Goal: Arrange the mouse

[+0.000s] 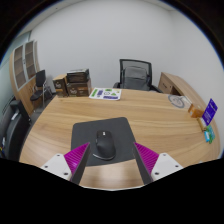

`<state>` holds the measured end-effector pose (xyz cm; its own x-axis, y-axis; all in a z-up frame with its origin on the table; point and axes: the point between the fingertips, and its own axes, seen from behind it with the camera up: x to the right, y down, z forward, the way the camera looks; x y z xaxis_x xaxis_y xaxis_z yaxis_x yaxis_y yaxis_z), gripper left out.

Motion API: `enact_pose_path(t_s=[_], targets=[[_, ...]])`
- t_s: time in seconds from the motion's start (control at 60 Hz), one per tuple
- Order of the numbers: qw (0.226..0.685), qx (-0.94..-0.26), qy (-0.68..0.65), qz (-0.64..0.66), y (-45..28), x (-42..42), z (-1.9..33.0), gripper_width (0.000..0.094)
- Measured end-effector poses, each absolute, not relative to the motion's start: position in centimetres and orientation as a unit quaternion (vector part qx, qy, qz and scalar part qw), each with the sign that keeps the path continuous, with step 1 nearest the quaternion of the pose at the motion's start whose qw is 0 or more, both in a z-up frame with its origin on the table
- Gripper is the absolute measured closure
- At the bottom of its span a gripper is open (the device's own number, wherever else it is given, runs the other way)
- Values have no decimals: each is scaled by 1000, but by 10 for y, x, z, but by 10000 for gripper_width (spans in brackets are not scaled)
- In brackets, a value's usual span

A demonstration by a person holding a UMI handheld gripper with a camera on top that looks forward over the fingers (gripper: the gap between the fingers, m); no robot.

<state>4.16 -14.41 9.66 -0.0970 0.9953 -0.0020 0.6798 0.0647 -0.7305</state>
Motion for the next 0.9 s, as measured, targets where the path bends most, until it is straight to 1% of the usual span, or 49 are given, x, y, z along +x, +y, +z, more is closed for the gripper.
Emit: enact_pose_path(t_s=[0.183,0.25,0.35,0.433,0.567,0.7,0.9], targets=[[285,-608,-671,314,-119,119,180,74],[292,-608,-669,312,-107,147,201,75],[299,-619,-657,309,-90,187,224,74],[303,-631,-644,308,-79,219,240,70],[324,-646,-621,303,-61,256,256,69],[332,-651,-614,298,-57,283,259,73],[352,-647,-609,293,-49,298,265,75]])
